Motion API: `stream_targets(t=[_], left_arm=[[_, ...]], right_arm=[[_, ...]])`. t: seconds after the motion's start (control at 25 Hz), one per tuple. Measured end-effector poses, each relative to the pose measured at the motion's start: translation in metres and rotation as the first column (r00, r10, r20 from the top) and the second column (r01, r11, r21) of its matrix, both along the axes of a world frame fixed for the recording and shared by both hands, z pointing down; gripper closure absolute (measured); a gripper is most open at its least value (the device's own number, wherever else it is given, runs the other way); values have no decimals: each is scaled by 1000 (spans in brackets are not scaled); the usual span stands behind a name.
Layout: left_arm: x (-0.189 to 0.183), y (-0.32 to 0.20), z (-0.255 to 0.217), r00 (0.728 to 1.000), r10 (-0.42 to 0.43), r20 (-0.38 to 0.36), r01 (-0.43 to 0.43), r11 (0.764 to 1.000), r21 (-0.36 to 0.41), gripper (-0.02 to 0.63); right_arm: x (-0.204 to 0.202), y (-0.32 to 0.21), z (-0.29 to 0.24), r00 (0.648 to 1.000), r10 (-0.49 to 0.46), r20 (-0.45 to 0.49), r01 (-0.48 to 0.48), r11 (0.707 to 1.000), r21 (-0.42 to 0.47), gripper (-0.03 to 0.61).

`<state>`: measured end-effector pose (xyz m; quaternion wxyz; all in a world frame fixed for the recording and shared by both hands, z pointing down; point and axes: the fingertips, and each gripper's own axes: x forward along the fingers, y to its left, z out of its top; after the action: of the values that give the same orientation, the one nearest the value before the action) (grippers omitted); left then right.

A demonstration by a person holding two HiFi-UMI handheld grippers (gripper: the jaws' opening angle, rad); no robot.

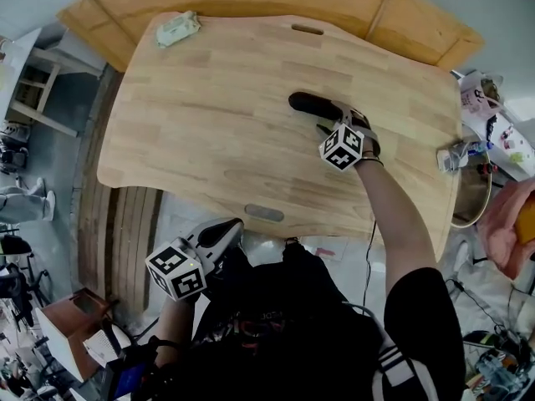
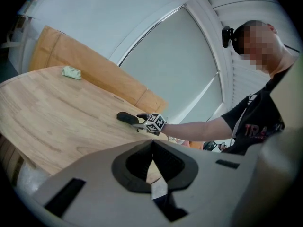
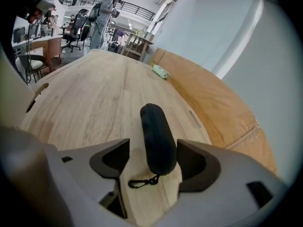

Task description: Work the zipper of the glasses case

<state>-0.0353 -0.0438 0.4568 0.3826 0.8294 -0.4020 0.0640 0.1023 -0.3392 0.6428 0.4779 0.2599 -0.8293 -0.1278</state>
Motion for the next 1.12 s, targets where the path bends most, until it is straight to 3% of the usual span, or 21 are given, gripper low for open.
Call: stream_targets(t=[0.08, 0.16, 0.24, 0.32, 0.4, 0.6, 0.72, 0.8, 0.92, 1.12], left_arm=[[-2, 3, 0, 1000, 22, -13, -22, 1000, 7, 601], [-7, 5, -3, 999, 48, -24, -47, 999, 20, 601], [-11, 5, -5, 996, 76, -37, -75, 997, 32, 601], [-13, 5, -5, 992, 114, -52, -112, 993, 42, 601], [-15, 5, -6, 986, 159, -59, -156, 986, 53, 601], [-16, 5, -14, 959, 273, -75, -266, 960, 84, 601], [-17, 9, -18, 942, 324, -85, -316, 944, 100, 601], [-19, 13, -18, 931, 352, -93, -342, 934, 107, 601], [-20, 15, -18, 914, 388, -117, -378, 920, 103, 601], [-18, 24, -17, 886, 438, -150, -428, 899, 97, 601]], right_arm=[[4, 12, -9, 999, 29, 31, -29, 1000, 0, 264], [7, 30, -24, 988, 93, 127, -89, 995, -35, 267], [7, 54, -41, 936, 199, 290, -164, 977, -139, 310], [7, 83, -58, 836, 319, 447, -211, 938, -274, 552], [3, 114, -73, 728, 406, 552, -213, 900, -380, 563], [-20, 183, -115, 509, 518, 688, -154, 841, -519, 563], [-35, 215, -145, 366, 557, 745, -104, 821, -562, 563], [-45, 233, -163, 298, 565, 769, -91, 819, -567, 563], [-56, 256, -186, 239, 573, 784, -91, 817, -570, 563], [-76, 296, -201, 223, 579, 784, -89, 813, -575, 563]])
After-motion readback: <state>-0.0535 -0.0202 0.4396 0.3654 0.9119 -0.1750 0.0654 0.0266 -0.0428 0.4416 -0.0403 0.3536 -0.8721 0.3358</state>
